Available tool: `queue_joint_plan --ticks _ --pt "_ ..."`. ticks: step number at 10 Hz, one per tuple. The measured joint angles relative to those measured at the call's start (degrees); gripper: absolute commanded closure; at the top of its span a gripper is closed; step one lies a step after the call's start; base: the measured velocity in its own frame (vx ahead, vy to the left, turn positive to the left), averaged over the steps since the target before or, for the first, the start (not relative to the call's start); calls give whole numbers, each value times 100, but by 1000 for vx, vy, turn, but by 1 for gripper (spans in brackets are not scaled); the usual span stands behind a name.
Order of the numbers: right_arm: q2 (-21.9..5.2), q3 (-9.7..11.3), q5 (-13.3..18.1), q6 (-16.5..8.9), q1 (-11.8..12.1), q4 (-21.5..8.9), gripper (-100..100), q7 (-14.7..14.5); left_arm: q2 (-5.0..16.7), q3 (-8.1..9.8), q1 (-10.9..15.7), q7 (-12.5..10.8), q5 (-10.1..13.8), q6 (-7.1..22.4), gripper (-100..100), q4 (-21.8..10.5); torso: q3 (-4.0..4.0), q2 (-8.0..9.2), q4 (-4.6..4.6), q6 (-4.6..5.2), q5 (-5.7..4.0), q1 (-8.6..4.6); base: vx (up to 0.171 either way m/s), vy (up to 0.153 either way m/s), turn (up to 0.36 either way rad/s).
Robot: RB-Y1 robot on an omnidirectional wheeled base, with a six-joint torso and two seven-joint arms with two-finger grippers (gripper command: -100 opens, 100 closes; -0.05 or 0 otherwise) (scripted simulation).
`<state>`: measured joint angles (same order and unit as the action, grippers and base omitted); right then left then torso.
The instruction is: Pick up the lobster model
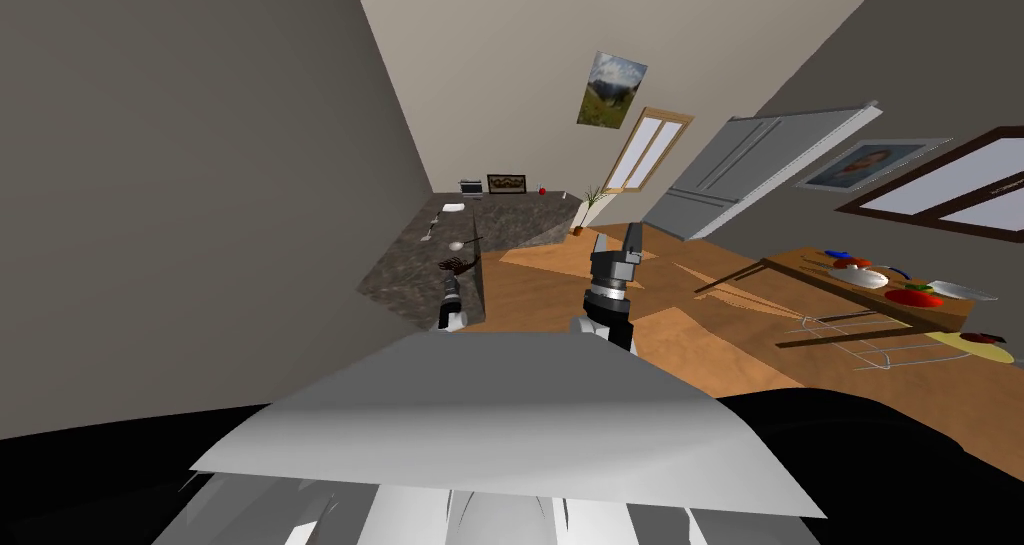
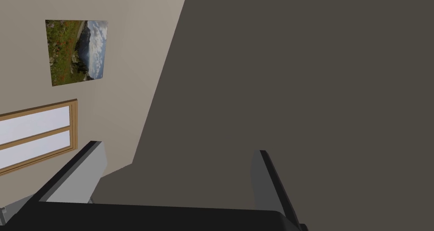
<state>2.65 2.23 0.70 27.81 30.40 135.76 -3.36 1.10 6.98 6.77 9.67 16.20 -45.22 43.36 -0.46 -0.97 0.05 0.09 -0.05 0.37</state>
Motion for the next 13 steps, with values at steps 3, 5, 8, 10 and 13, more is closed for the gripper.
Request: queue_joint_plan --ticks 3,5,8,10,13 --pt "0 0 0 0 0 0 0 0 22 -56 -408 -219 -215 51 100 404 -5 -9 0 2 -1 -6 66 -31 46" --pt "0 0 0 0 1 0 0 0 24 -109 -699 -393 -417 128 100 676 -15 -20 -11 3 3 -15 66 -31 27" --pt "0 0 0 0 1 0 0 0 3 -159 -1123 -502 -572 276 100 1222 -14 -18 -12 3 6 -8 54 -18 47" --pt "0 0 0 0 0 0 0 0 -4 -190 -1422 -608 -672 306 100 1534 -11 -12 -9 8 6 -9 54 -30 39" --pt "0 0 0 0 0 0 0 0 -4 -250 -1868 -810 -894 401 100 1990 -12 -16 -9 7 3 -13 70 -39 52"
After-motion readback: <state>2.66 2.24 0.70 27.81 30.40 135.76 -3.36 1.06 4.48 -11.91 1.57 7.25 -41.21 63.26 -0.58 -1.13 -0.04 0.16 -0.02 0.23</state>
